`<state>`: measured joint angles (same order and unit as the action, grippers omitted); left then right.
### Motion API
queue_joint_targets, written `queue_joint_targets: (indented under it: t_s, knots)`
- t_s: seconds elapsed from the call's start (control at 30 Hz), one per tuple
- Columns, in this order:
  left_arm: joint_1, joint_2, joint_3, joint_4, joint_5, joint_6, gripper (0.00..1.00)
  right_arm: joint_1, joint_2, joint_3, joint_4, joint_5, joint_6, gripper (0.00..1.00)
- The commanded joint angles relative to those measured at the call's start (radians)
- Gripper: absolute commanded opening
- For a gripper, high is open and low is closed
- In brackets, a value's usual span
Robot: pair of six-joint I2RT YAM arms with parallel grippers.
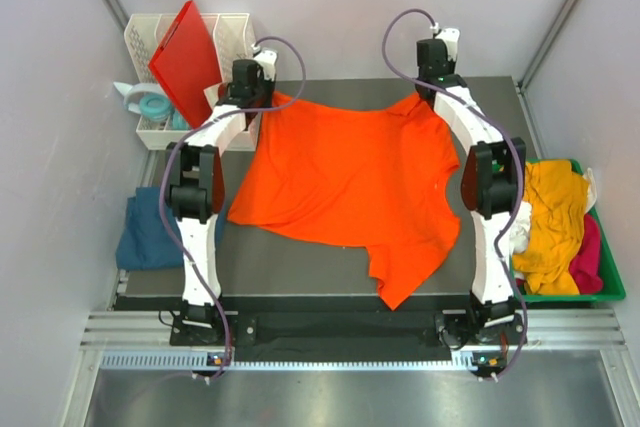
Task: Fold and stack the t-shirts
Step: Flatten out the tshirt, then fold the flattened tshirt in 1/3 of the way
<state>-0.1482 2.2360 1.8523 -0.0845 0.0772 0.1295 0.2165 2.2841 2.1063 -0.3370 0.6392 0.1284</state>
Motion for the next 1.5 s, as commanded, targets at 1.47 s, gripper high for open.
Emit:
queue_joint_targets:
  t_s: [1.47]
  knots:
    - [0.022, -0.268, -0.206, -0.055, -0.094, -0.024, 0.00, 0.155, -0.822, -1.045, -0.016, 0.105, 0.436, 0.00]
